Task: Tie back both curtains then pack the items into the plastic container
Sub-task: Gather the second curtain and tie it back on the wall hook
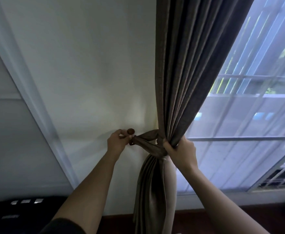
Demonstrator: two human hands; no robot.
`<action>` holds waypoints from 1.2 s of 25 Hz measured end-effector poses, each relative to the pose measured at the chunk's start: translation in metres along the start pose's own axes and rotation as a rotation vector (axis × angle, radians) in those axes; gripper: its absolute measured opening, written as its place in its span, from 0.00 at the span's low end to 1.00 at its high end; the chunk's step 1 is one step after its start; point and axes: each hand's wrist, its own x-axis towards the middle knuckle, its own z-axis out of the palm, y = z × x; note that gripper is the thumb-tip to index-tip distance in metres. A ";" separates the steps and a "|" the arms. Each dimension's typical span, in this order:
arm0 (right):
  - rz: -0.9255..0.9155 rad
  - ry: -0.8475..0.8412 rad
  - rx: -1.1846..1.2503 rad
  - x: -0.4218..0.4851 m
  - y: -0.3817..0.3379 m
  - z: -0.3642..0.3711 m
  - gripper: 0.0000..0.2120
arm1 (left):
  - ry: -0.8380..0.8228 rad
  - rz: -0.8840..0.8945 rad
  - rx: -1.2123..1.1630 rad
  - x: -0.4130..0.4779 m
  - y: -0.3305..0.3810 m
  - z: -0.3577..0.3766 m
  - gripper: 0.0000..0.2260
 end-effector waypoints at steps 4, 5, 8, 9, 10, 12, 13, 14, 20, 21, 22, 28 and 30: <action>0.008 0.003 -0.006 -0.002 0.000 0.000 0.13 | -0.037 -0.060 0.116 0.003 0.001 -0.001 0.02; 0.010 0.001 -0.006 -0.002 0.000 -0.002 0.13 | -0.062 -0.073 0.090 0.004 0.000 -0.001 0.01; -0.003 -0.001 -0.005 -0.003 0.001 -0.003 0.13 | -0.160 -0.031 0.154 0.003 0.002 -0.001 0.04; -0.004 -0.002 -0.002 -0.002 0.001 -0.003 0.13 | -0.174 0.002 0.224 0.001 0.000 -0.001 0.05; -0.001 -0.001 -0.001 -0.002 0.001 -0.002 0.14 | -0.172 0.052 0.282 -0.001 -0.004 0.000 0.07; -0.004 0.000 -0.001 -0.002 0.002 -0.001 0.14 | -0.124 0.127 0.327 -0.009 -0.012 0.004 0.08; -0.011 -0.004 0.005 -0.003 0.002 -0.001 0.14 | -0.098 0.144 0.322 -0.013 -0.013 0.006 0.08; -0.018 -0.011 0.011 -0.002 0.002 0.000 0.14 | -0.066 0.157 0.318 -0.015 -0.014 0.008 0.08; 0.101 -0.053 0.175 -0.036 0.026 0.008 0.34 | 0.125 -0.129 -0.133 -0.062 -0.040 0.035 0.06; 0.144 -0.115 0.138 -0.049 0.033 0.014 0.39 | -0.037 -0.149 -0.110 -0.073 -0.042 0.042 0.10; 0.165 -0.187 0.071 -0.058 0.040 0.019 0.41 | -0.238 -0.149 -0.067 -0.081 -0.042 0.048 0.15; 0.121 -0.306 -0.159 -0.049 0.071 0.036 0.19 | -0.371 0.136 0.295 -0.089 -0.043 0.061 0.11; 0.038 -0.406 -0.176 -0.049 0.079 0.033 0.12 | -0.222 0.186 0.388 -0.111 -0.054 0.062 0.11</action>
